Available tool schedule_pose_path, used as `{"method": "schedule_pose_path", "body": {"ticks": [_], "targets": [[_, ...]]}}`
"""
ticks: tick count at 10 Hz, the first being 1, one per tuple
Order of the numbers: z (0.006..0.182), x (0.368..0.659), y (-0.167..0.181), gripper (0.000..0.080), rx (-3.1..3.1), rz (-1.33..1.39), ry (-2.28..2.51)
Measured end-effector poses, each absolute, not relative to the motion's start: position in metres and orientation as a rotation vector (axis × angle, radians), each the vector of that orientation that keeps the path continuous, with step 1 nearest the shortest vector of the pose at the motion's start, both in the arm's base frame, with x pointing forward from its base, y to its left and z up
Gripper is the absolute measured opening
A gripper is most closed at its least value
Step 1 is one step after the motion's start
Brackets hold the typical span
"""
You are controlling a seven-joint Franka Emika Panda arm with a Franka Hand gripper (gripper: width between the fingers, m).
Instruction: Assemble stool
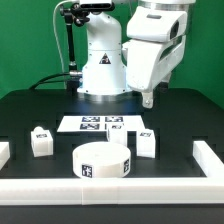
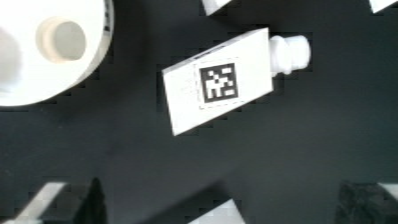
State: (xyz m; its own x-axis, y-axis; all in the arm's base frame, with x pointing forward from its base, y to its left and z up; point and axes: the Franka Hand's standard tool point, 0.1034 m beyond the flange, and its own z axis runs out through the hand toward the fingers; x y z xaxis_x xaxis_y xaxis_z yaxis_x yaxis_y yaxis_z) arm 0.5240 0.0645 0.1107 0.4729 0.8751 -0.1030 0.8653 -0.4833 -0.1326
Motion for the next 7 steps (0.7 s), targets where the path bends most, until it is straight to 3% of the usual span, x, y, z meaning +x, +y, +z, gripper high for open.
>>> {"method": "schedule_pose_path", "body": {"ticks": [5, 7], "targets": [[0.108, 0.524, 0.061, 0.0650, -2.645, 0.242, -1.558], [0.088, 0.534, 0.029, 0.0650, -2.607, 0.155, -1.644]]}}
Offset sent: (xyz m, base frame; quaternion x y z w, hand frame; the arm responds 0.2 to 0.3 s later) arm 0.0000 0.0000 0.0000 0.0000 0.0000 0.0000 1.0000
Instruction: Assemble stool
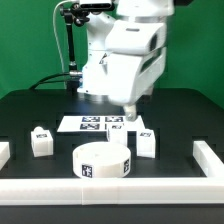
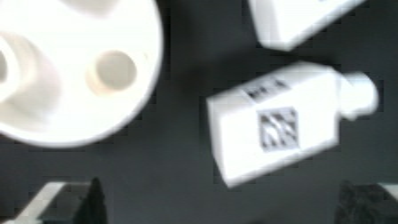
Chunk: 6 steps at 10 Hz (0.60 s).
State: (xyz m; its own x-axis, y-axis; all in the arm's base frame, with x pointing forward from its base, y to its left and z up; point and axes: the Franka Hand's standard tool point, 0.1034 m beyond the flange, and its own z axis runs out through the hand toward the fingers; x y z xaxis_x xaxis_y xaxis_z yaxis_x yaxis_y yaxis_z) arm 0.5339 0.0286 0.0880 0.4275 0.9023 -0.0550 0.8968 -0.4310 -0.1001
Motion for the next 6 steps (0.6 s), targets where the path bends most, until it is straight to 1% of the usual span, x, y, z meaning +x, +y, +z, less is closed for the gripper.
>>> {"method": "schedule_pose_path", "body": {"ticks": [1, 2, 3, 6], "targets": [[0.081, 0.538, 0.014, 0.0650, -2.599, 0.141, -1.659], [0.078, 0.543, 0.007, 0.0650, -2.583, 0.121, -1.690], [0.077, 0.548, 0.003, 0.0650, -2.582, 0.116, -1.693], [0.076, 0.546, 0.004, 0.0650, -2.582, 0.120, -1.690]]}}
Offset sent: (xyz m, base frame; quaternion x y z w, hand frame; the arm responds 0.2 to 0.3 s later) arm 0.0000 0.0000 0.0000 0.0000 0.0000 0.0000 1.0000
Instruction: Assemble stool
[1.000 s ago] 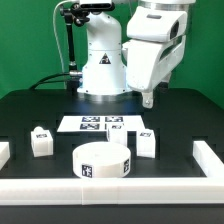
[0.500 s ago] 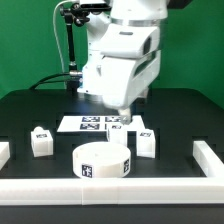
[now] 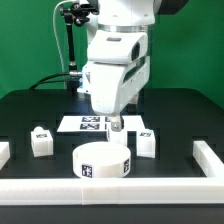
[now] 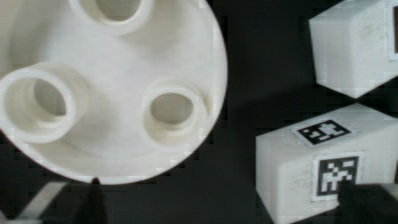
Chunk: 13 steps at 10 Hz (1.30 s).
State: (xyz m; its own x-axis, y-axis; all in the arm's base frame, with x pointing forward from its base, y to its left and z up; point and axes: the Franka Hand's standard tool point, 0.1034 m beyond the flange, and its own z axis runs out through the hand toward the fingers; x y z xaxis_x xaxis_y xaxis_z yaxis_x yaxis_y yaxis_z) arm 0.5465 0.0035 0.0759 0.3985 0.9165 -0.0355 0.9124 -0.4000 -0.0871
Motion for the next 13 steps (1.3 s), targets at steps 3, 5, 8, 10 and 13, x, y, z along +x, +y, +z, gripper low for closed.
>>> {"method": "schedule_pose_path", "body": {"ticks": [3, 5, 8, 10, 13], "targets": [[0.067, 0.544, -0.005, 0.0650, -2.554, 0.131, -1.719], [0.058, 0.544, -0.022, 0.0650, -2.535, 0.117, -1.750], [0.040, 0.539, -0.031, 0.0650, -2.528, 0.133, -1.732], [0.032, 0.538, -0.032, 0.0650, -2.526, 0.129, -1.732], [0.025, 0.534, -0.031, 0.0650, -2.524, 0.128, -1.733]]}}
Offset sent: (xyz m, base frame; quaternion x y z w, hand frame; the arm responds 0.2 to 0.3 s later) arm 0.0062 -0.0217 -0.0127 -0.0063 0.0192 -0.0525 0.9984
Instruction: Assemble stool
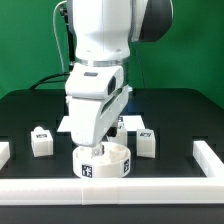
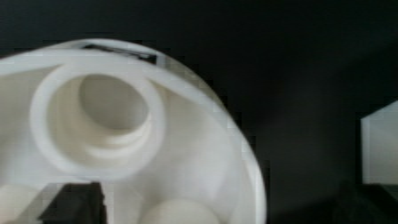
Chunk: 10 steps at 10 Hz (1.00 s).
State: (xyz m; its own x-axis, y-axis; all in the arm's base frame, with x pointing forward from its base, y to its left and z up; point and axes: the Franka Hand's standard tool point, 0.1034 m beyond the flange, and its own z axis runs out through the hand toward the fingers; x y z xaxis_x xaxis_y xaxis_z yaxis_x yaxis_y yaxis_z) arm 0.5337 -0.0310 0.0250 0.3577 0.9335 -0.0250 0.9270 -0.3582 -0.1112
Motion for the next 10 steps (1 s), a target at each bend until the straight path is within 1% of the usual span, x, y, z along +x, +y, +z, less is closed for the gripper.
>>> {"method": "schedule_pose_path", "body": {"ticks": [3, 6, 7, 8, 10], "targets": [[0.0155, 0.5288, -0.0302, 0.0650, -2.515, 0.145, -1.725], [0.0146, 0.5280, -0.0294, 0.0650, -2.512, 0.147, -1.725], [0.0147, 0.5281, -0.0294, 0.0506, -2.512, 0.147, -1.725], [0.0147, 0.5281, -0.0294, 0.0506, -2.512, 0.147, -1.725], [0.0147, 0.5281, -0.0294, 0.0165, -2.512, 0.147, -1.725]]}}
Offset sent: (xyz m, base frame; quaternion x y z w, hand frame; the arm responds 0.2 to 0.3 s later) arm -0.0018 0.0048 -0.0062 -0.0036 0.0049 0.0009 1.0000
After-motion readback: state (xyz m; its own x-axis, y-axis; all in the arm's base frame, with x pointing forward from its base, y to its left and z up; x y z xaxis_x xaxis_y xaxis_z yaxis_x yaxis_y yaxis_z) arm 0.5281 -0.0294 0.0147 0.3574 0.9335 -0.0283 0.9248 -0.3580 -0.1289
